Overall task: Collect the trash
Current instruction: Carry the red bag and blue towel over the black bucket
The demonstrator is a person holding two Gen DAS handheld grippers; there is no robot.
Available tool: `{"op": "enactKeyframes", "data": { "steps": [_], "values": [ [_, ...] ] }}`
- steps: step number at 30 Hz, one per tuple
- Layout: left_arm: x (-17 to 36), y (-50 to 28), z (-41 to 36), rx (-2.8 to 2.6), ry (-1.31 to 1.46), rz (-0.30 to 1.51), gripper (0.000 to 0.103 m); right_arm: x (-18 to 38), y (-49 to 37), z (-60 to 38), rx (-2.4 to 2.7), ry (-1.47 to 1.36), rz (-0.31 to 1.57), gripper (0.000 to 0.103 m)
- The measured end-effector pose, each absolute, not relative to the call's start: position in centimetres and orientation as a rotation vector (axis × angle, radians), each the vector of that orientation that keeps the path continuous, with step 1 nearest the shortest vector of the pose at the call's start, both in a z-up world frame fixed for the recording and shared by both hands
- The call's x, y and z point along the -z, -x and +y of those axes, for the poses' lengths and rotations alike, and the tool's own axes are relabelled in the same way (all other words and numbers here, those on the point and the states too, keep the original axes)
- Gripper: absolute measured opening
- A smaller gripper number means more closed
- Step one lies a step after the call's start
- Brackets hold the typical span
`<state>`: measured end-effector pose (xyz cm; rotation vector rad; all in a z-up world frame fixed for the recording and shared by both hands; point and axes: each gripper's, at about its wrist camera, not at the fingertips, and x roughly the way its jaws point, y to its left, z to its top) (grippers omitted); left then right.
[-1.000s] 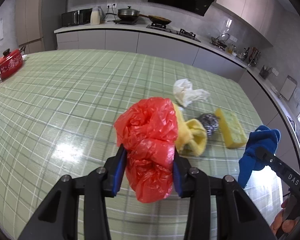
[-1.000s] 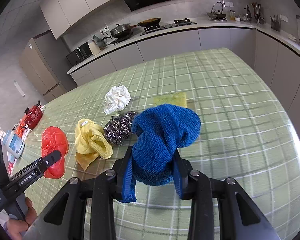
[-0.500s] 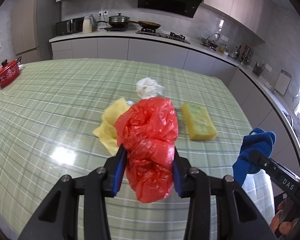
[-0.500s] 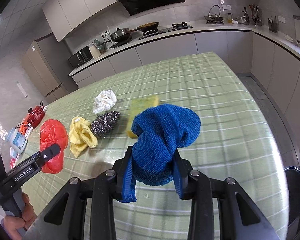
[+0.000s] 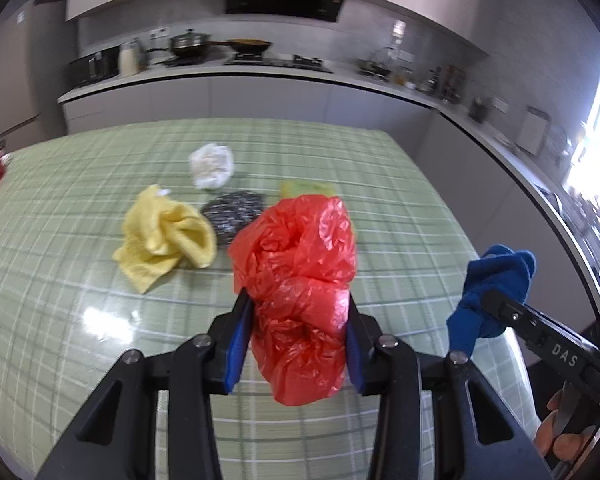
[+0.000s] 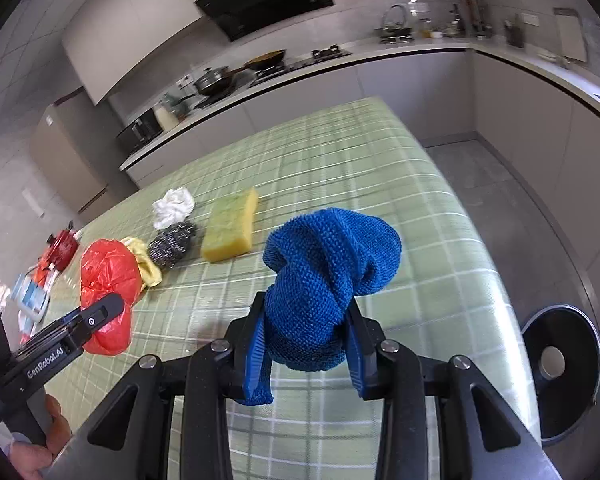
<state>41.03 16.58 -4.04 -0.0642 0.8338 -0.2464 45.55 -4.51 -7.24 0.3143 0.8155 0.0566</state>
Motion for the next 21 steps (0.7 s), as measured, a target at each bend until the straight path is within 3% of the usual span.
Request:
{"op": "enactKeyframes", "data": {
  "steps": [21],
  "values": [
    [3.8,-36.9,7.2,0.404,0.031,0.828,0.043,7.3,-38.5,-11.3,0.057,-0.402,0.837,0.037]
  ]
}}
